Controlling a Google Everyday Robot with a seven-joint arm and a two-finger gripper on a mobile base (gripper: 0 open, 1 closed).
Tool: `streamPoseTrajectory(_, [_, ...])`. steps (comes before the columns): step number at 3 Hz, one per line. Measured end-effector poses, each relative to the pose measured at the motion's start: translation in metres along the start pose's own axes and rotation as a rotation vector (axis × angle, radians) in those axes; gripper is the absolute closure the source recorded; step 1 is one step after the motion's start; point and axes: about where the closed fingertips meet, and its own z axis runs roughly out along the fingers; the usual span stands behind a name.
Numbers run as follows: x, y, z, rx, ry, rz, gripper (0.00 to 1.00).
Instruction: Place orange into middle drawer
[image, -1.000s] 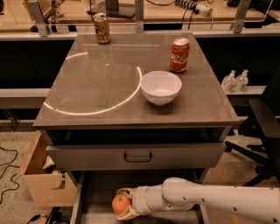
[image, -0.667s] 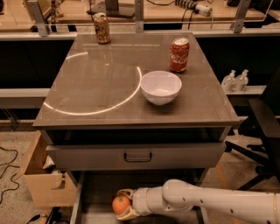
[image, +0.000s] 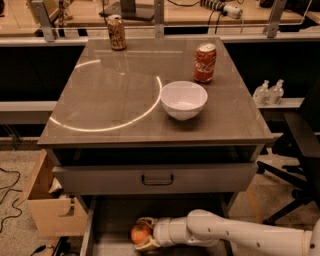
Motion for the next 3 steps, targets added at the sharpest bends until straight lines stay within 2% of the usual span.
streamPoseTrajectory(2, [0.0043, -0.0007, 0.0019, 0.009, -0.007, 0.009, 1.0])
streamPoseTrajectory(3, [0.0037, 0.0003, 0.0031, 0.006, -0.009, 0.009, 0.82])
